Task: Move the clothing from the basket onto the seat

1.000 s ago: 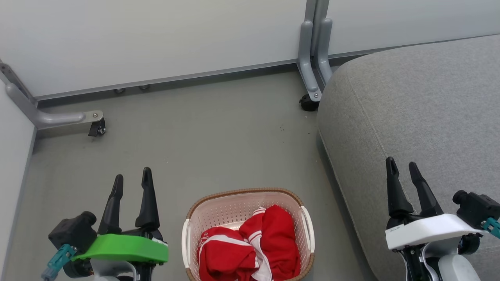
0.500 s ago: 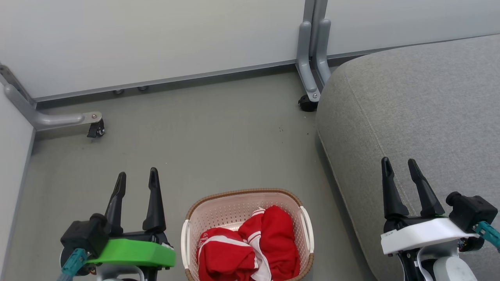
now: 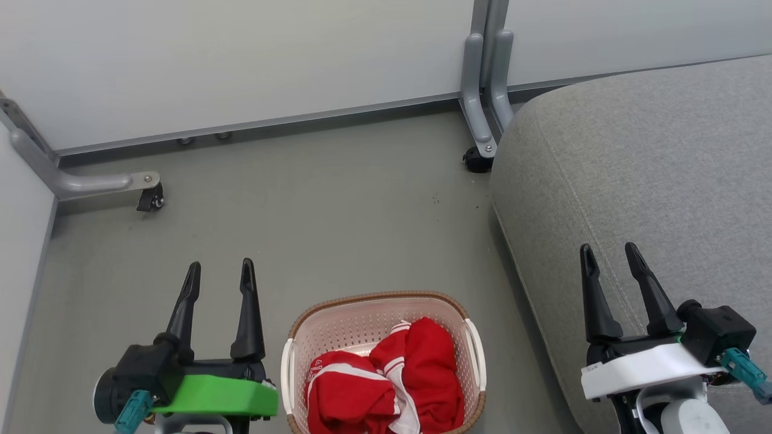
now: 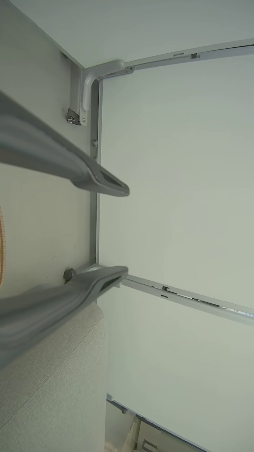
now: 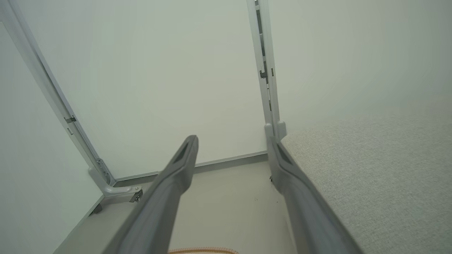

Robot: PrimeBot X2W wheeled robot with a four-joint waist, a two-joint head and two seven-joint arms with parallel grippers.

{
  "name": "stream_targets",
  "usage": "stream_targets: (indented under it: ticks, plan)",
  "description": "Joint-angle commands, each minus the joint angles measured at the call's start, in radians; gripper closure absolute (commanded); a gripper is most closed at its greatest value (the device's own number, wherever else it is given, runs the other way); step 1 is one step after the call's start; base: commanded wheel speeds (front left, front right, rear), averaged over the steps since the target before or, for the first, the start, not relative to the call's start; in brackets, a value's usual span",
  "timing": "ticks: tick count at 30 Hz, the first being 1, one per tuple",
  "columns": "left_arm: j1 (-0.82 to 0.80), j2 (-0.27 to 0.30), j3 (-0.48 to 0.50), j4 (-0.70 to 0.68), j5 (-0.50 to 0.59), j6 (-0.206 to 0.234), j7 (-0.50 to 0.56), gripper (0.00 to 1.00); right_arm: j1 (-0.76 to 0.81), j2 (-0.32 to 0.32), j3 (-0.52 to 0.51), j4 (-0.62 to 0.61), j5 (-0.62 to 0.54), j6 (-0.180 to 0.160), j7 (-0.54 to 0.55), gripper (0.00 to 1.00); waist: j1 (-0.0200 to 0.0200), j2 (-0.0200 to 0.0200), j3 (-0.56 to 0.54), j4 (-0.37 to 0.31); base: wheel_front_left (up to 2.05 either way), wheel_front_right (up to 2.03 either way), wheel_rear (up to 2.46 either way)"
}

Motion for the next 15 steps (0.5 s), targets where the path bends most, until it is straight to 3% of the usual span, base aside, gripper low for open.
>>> stream_targets:
  ticks: [1, 15]
  plan:
    - [0.01, 0.006, -0.005, -0.008, 0.03, 0.003, -0.01, 0.0, 0.012, -0.005, 0.002, -0.01, -0.022, 0.0, -0.012, 0.0, 0.0, 0.0, 0.0, 0.001, 0.0, 0.0, 0.0]
    - [0.02, 0.007, -0.014, -0.028, 0.132, 0.004, -0.035, 0.0, 0.024, -0.006, 0.02, -0.022, -0.123, 0.0, -0.036, 0.0, 0.0, 0.0, 0.005, 0.004, 0.0, 0.0, 0.0]
